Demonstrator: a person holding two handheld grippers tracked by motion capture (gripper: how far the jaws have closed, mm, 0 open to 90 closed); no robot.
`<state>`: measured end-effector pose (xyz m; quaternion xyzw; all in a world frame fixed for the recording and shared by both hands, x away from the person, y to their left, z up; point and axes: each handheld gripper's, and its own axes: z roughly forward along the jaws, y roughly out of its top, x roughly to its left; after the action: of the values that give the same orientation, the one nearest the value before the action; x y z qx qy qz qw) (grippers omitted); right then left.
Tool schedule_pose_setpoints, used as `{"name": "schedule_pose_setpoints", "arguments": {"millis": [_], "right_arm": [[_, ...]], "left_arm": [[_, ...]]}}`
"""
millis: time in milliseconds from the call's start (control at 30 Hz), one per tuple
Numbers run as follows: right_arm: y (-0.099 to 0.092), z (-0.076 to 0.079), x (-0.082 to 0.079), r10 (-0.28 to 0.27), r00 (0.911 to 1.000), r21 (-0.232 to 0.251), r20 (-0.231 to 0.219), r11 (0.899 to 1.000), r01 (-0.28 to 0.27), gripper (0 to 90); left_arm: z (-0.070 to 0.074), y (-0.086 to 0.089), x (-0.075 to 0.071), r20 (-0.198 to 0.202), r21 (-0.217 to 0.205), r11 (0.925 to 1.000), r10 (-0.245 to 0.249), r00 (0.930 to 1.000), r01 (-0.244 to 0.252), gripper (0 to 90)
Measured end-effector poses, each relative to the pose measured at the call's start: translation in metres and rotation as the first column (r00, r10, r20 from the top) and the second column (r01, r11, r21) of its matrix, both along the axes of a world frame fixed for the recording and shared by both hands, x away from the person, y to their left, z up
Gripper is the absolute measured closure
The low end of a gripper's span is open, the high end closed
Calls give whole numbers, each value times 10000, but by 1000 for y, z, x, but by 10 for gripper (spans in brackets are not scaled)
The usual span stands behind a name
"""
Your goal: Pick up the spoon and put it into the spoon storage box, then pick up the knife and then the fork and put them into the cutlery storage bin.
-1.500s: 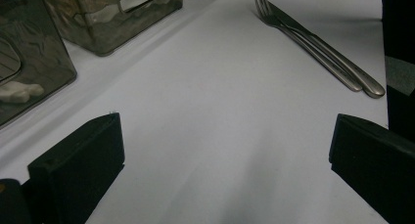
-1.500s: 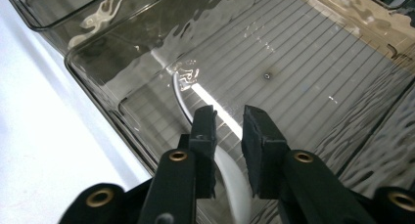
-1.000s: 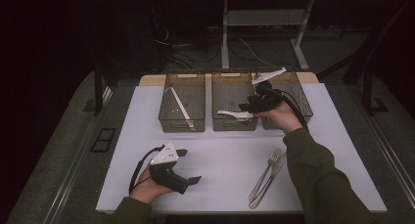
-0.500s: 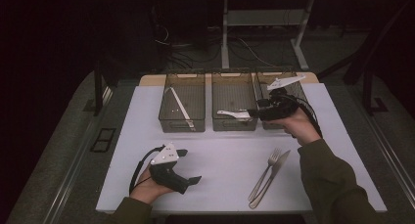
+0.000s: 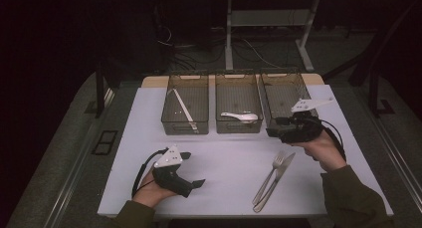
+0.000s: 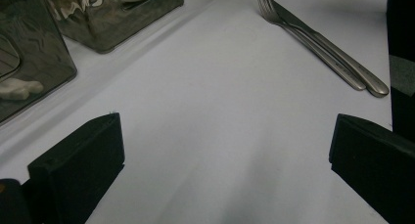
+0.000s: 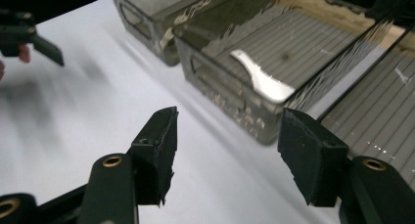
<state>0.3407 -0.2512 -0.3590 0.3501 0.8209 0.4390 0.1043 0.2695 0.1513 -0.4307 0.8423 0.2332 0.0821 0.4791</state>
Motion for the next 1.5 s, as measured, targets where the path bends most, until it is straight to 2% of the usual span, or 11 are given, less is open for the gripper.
{"name": "schedule_pose_setpoints", "arguments": {"millis": [467,667,1033,1100,1333,1500], "right_arm": [[-14,-30,-38,187,9991,-283,-378,9994,-198,424],[-18,-37,-52,216,9990,-342,-396,9992,-229,496],[-29,-48,-74,426,9964,-349,-739,9984,-453,660],[-31,-50,-77,511,9948,-211,-877,9984,-532,686],[-33,-58,-87,958,9888,-268,-1145,9947,-994,837],[-28,-63,-94,1439,9804,-325,-1347,9882,-1496,887]], "left_arm": [[1,2,0,14,16,10000,2,10000,-2,0],[0,2,0,-1,-45,10000,53,10000,-53,0],[0,2,0,-28,-24,9999,99,9999,-99,0],[0,2,0,-4,3,10000,79,10000,-79,0],[0,3,0,31,103,9999,30,10000,-30,0],[0,2,0,30,80,10000,46,10000,-46,0]]}}
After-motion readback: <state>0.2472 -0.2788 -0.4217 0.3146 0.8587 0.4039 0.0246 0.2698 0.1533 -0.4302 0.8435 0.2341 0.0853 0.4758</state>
